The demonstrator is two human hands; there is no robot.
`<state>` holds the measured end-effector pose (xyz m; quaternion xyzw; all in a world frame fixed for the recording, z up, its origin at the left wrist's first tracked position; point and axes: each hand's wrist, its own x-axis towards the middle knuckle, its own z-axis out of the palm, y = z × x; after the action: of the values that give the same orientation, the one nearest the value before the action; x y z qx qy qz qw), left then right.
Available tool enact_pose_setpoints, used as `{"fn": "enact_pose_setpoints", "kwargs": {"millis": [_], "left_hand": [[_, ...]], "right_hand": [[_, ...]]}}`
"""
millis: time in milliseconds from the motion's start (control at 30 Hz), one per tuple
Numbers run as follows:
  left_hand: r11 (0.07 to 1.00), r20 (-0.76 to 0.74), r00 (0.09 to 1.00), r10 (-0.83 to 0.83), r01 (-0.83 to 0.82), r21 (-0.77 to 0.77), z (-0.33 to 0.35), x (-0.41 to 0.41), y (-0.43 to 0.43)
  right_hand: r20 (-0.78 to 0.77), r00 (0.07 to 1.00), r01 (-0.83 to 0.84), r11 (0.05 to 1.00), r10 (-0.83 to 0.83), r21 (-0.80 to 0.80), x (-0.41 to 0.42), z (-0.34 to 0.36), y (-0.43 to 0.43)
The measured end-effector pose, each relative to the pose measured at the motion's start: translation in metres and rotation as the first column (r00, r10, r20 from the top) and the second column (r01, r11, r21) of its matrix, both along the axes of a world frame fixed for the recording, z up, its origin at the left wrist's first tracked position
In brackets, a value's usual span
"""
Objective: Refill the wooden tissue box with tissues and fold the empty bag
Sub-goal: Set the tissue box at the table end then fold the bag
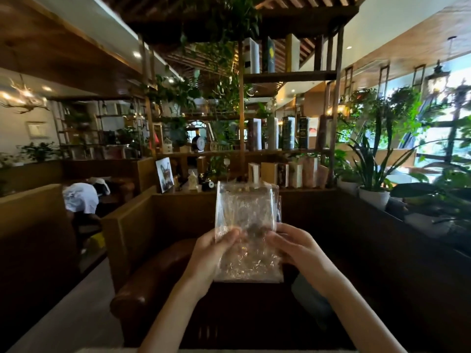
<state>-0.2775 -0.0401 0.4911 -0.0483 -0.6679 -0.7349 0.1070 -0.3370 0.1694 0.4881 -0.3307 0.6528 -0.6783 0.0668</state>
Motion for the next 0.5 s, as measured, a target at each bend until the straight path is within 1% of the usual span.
{"fn": "enact_pose_setpoints", "kwargs": {"millis": [67, 167, 200, 300, 367, 433, 500], "left_hand": [[0.999, -0.015, 0.999, -0.037, 0.037, -0.021, 0.000, 0.003, -0.005], [0.990, 0.007, 0.993, -0.120, 0.119, 0.072, -0.002, 0.004, -0.018], [0.992, 0.006, 0.994, -0.110, 0.109, 0.061, -0.004, 0.003, -0.023], [0.994, -0.007, 0.996, -0.087, 0.086, -0.060, -0.005, 0.003, -0.026], [0.990, -0.036, 0.995, -0.093, 0.088, -0.114, -0.004, 0.002, -0.023], [0.990, -0.055, 0.995, -0.087, 0.080, -0.118, -0.004, 0.003, -0.022], [0.991, -0.061, 0.995, -0.080, 0.073, -0.114, -0.005, 0.004, -0.023]], "right_hand": [[0.008, 0.998, 0.058, 0.997, -0.057, -0.053, 0.000, 0.003, -0.006], [0.011, 0.995, 0.098, 0.993, -0.097, -0.073, 0.004, 0.005, -0.010], [-0.001, 0.994, 0.106, 0.992, -0.106, -0.070, 0.005, 0.004, -0.011], [-0.028, 0.991, 0.128, 0.991, -0.129, -0.030, 0.008, -0.001, -0.017], [-0.013, 0.991, 0.133, 0.991, -0.133, 0.004, 0.011, -0.002, -0.020], [-0.045, 0.992, 0.120, 0.992, -0.119, 0.029, 0.015, 0.000, -0.022], [-0.064, 0.996, 0.062, 0.998, -0.061, 0.012, 0.015, 0.001, -0.016]]}}
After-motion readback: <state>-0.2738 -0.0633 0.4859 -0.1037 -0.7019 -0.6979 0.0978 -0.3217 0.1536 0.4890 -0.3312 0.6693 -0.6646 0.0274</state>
